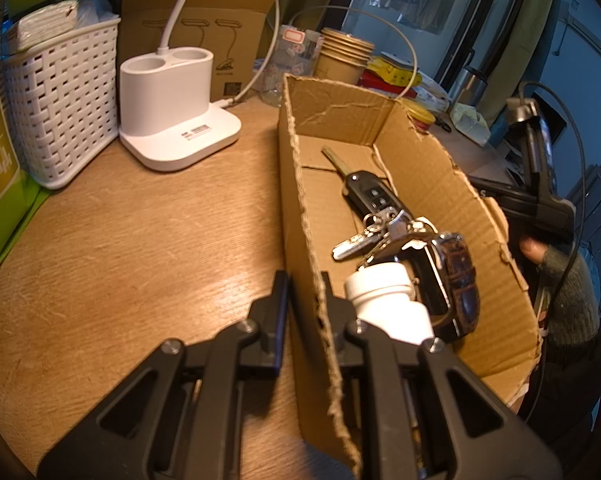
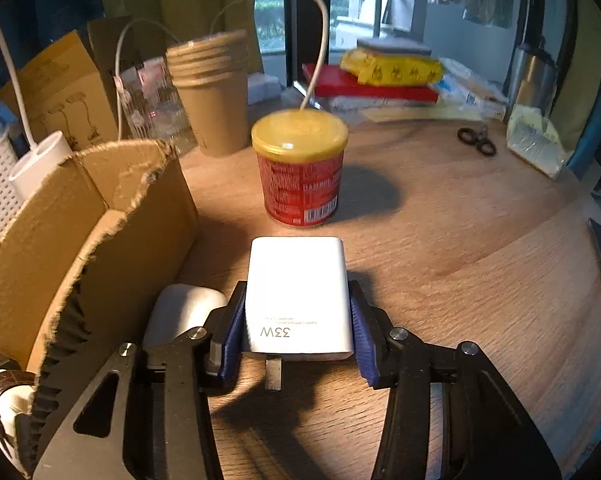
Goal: Organize rigid objects
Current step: 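Move the right gripper to the white charger and grasp it, then lift the white charger with the right gripper and carry it over the box, then lower the charger into the box, open the right gripper and withdraw, then move the open right gripper to the white earbud case and grasp it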
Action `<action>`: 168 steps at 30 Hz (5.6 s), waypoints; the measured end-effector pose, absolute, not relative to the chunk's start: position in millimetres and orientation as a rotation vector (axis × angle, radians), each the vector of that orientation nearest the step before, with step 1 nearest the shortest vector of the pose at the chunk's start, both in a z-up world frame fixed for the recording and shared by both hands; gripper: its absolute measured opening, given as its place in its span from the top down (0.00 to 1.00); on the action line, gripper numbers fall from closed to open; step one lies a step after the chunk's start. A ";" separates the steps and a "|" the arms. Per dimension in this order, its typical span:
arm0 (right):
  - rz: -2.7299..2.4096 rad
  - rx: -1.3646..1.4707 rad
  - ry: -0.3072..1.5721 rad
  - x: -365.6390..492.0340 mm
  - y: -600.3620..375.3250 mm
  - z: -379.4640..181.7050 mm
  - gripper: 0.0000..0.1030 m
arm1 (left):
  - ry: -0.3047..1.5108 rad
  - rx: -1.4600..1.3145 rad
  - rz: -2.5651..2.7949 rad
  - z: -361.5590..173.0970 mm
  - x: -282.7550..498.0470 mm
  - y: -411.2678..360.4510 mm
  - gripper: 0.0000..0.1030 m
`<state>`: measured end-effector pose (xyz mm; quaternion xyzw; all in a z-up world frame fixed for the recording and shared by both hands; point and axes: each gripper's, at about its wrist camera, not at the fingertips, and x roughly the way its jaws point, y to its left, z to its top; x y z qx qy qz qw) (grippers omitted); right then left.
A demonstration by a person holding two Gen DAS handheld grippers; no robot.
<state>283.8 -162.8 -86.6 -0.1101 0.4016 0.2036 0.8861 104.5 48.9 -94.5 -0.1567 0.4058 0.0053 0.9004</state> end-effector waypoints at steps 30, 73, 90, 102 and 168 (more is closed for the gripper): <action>0.588 -0.084 0.635 223.7 -162.1 -20.1 0.53 | 0.840 -0.323 0.012 -94.6 105.3 48.4 0.86; 0.855 -0.507 0.822 178.4 -49.2 -47.7 0.53 | 0.839 -0.317 0.012 -93.8 105.6 47.6 0.86; 0.899 -0.496 0.854 177.0 -47.8 -47.0 0.47 | 0.840 -0.321 0.012 -92.5 105.0 47.6 0.86; 0.915 -0.300 0.763 176.2 -77.9 -32.9 0.34 | 0.840 -0.320 0.012 -91.6 104.6 48.1 0.86; 0.599 -0.146 0.817 247.2 -168.0 -76.2 0.26 | 0.825 -0.326 0.037 -91.1 99.7 50.7 0.85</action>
